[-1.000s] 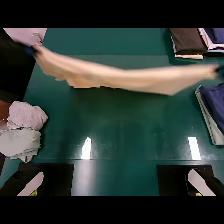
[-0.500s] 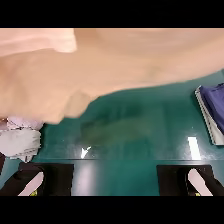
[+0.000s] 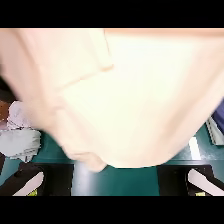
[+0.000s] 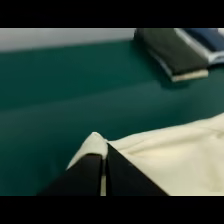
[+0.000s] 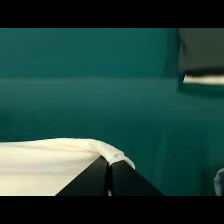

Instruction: Fold the shirts.

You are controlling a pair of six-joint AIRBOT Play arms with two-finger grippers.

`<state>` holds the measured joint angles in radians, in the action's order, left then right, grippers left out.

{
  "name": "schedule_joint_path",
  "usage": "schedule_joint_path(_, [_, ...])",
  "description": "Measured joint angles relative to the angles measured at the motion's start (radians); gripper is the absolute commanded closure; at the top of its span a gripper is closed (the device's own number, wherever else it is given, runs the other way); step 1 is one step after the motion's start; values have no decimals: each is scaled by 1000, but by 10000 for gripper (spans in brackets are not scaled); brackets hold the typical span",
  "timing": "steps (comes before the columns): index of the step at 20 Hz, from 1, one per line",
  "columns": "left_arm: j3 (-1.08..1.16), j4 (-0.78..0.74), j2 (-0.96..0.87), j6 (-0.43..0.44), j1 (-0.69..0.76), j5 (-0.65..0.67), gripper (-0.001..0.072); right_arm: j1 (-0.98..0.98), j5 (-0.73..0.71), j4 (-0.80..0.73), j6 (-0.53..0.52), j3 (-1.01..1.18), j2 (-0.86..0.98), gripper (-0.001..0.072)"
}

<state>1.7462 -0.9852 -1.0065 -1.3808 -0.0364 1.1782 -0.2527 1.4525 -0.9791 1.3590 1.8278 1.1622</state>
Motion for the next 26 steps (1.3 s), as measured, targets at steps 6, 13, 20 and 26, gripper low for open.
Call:
schedule_joint_path(6, [-185,-5,-322,53,0,12,680,104,-1,-38,2,-141,309,697])
schedule_joint_path(13, [-211,29,-555,155,2,-216,680,129,-127,-41,23,-17,579,697])
schedule_joint_path(20, [-217,5,-576,251,0,-113,682,154,-63,-122,27,22,624,697])
schedule_joint_path(26, [-365,-62,-578,244,-1,-23,680,209,-88,-225,27,-233,521,696])
